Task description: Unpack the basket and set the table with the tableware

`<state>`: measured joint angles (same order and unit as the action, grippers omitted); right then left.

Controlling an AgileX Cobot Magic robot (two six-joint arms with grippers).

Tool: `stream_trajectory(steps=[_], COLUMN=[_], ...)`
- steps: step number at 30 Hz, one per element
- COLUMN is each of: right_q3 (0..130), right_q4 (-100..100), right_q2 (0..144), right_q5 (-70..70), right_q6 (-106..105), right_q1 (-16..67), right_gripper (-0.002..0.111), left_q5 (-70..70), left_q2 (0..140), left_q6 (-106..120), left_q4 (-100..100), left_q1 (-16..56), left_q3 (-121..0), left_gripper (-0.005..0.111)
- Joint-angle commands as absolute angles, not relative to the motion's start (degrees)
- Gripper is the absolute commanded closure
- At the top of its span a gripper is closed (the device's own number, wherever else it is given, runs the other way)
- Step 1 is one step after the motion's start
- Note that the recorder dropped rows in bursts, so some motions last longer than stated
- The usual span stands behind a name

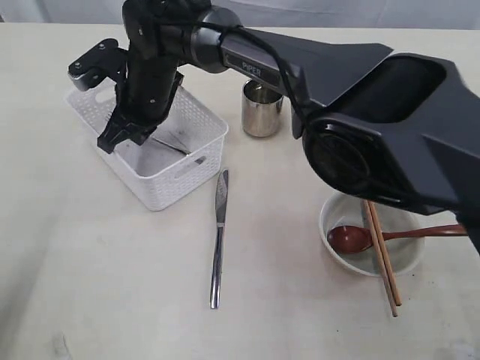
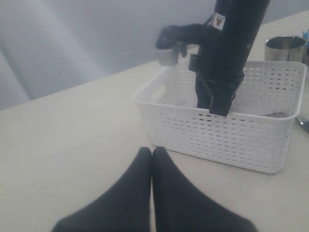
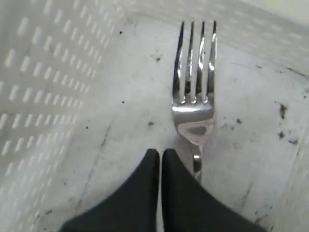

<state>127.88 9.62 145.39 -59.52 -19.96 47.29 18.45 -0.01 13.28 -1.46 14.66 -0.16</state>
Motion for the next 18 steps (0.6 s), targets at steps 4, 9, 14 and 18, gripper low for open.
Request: stream_trajectory(steps=[4, 9, 14, 18], right_q3=[131.0, 139.4, 148.8, 152.6], right_q4=[36.8, 42.9, 20.0, 11.0], right_q2=[148.9, 148.9, 147.6, 145.3], right_q5=[-65.1, -66.4, -70.0, -70.0], right_q6=[-23.9, -23.4, -11.7, -8.3], right_q1=[44.3, 43.0, 42.1, 42.1], right_gripper=[0.109, 0.109, 0.092, 0.052], left_q5=[18.5, 18.5, 18.5, 18.5], left_q2=[0.0, 0.0, 0.0, 0.0], left_q6=[13.0, 13.0, 13.0, 13.0], left_q4=[-1.8, -1.8, -1.8, -1.8], left_q1=[15.0, 15.0, 15.0, 15.0], left_q3=[0.0, 0.0, 0.0, 0.0], left_gripper=[0.107, 0.107, 0.107, 0.107])
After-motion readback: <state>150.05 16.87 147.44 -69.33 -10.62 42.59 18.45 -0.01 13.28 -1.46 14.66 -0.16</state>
